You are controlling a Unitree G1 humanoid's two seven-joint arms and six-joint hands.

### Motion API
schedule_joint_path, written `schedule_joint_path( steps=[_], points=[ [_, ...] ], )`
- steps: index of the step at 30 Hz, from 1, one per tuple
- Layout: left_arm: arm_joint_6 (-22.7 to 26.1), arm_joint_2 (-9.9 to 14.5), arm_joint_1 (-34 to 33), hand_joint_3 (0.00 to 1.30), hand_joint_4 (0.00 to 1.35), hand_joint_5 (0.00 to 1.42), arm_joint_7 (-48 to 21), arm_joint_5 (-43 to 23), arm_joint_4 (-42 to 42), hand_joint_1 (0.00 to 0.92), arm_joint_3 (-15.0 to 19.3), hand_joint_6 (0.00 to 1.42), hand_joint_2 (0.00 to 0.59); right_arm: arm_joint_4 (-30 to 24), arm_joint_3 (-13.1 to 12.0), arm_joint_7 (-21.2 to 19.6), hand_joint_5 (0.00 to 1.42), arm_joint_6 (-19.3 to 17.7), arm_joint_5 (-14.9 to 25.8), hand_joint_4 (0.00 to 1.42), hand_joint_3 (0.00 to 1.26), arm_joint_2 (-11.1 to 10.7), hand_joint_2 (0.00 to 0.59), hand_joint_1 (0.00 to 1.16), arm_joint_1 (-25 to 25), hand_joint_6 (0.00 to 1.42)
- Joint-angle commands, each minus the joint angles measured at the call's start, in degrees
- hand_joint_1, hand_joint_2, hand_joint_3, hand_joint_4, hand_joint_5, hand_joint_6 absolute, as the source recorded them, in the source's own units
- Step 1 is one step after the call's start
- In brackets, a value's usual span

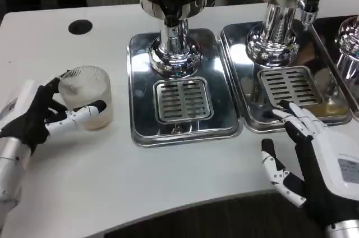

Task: Grasp the cup under the faucet to collect the drink, then remove the cup.

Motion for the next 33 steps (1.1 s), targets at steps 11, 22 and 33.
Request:
schedule_joint_path(
  steps=[11,22,33],
  points=[
    [-4.3,-1.7,-0.7,0.45,0.60,0.90,7.3,-0.5,2.9,0.350,0.9,1.12,0.177,-1.7,-0.6,1.0,0.13,-1.6,1.3,0.14,0.30,0.2,0.485,0.41,0.6,0.18],
    [-6.5,-1.2,0.2,0.54,0.68,0.99,12.0,-0.5,2.7,0.350,1.3,1.25,0.191,-1.4,-1.1,1.4,0.14,-3.1,2.7,0.14,0.27,0.1,0.477,0.40,0.6,0.20],
    [-9.1,-2.1,0.6,0.54,0.69,1.00,16.0,0.0,2.4,0.355,0.9,1.26,0.189,-2.2,-1.6,1.4,0.14,-3.6,2.6,0.14,0.27,0.1,0.479,0.39,1.2,0.20]
  ],
)
